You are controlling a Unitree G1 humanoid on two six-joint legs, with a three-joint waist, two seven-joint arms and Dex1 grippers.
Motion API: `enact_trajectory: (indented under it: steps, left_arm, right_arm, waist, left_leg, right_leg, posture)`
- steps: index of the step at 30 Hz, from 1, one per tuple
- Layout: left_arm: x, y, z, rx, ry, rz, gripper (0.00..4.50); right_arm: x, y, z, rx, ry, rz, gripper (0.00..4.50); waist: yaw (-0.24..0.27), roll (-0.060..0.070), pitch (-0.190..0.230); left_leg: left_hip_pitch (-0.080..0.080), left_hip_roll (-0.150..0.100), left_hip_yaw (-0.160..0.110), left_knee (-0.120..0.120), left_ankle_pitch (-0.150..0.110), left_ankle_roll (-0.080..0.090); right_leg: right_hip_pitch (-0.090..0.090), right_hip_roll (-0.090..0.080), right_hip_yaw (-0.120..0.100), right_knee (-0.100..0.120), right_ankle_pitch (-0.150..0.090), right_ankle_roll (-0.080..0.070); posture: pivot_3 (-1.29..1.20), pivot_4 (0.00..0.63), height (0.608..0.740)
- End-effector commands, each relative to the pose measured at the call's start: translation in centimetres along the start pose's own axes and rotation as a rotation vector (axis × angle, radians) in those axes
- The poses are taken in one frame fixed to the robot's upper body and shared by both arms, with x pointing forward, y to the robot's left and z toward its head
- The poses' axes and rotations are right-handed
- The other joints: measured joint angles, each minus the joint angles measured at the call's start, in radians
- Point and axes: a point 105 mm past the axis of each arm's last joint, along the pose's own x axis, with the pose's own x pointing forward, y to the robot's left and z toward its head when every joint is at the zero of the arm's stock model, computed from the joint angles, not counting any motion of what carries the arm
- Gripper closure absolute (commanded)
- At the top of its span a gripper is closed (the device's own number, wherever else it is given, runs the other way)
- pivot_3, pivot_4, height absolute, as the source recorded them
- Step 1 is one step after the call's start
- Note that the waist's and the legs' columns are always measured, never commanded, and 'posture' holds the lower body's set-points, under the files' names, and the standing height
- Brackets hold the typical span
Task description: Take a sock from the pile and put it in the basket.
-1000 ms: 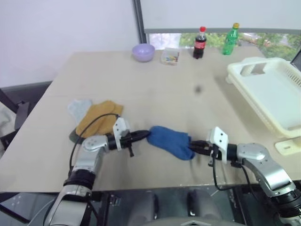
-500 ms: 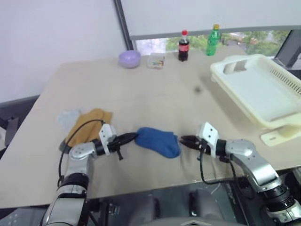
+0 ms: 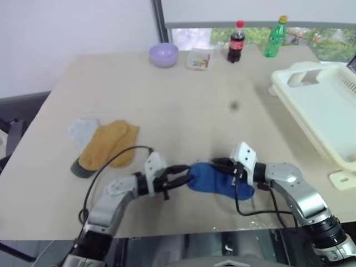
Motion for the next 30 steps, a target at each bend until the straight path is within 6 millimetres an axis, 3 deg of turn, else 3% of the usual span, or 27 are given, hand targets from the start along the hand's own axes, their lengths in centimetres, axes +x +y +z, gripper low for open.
enact_trajectory:
  steps: [1, 5, 14, 20, 30]
  left_arm:
    - [0.5, -0.1, 4.6, 0.029, -0.007, 0.016, 2.78]
    - [0.7, -0.5, 6.8, 0.020, 0.009, 0.018, 2.78]
    - [0.8, -1.0, 7.3, -0.002, 0.036, 0.022, 2.78]
    - [0.0, 0.0, 6.0, -0.014, 0.070, 0.050, 2.78]
    - [-1.0, 0.7, 1.4, -0.038, 0.130, 0.064, 2.78]
  right_arm:
    - [-0.1, 0.9, 1.9, -0.042, -0.070, 0.052, 4.08]
    - [-1.1, 0.9, 2.1, -0.051, -0.072, 0.071, 4.08]
    - [-3.0, 1.7, 2.7, -0.068, -0.074, 0.108, 4.08]
    - [-4.6, 2.5, 2.2, -0.063, -0.050, 0.123, 4.08]
    - [-5.1, 1.7, -2.3, -0.001, 0.098, 0.043, 4.08]
  waist:
    - [-0.005, -0.007, 0.007]
    - [-0.014, -0.013, 0.013]
    - [-0.004, -0.020, 0.026]
    - [-0.003, -0.020, 0.028]
    - [-0.002, -0.020, 0.028]
  left_leg:
    - [-0.002, 0.000, 0.000, 0.001, 0.000, 0.000]
    - [-0.004, -0.002, -0.001, 0.002, -0.004, 0.006]
    - [-0.005, -0.002, -0.005, 0.007, -0.004, 0.007]
    - [-0.007, -0.002, -0.007, 0.016, -0.005, 0.008]
    - [-0.006, -0.002, -0.007, 0.017, -0.004, 0.008]
  right_leg:
    - [-0.001, 0.000, 0.000, -0.002, 0.000, 0.000]
    - [0.000, 0.000, 0.001, -0.006, 0.000, 0.001]
    - [0.000, 0.000, -0.001, 0.000, -0.002, 0.005]
    - [0.001, 0.002, 0.000, 0.005, -0.002, 0.005]
    - [0.001, 0.004, 0.003, 0.006, -0.001, 0.002]
  posture:
    - [0.00, 0.150, 0.730]
    - [0.00, 0.150, 0.730]
    - [0.00, 0.150, 0.730]
    - [0.00, 0.150, 0.730]
    - [0.00, 0.150, 0.730]
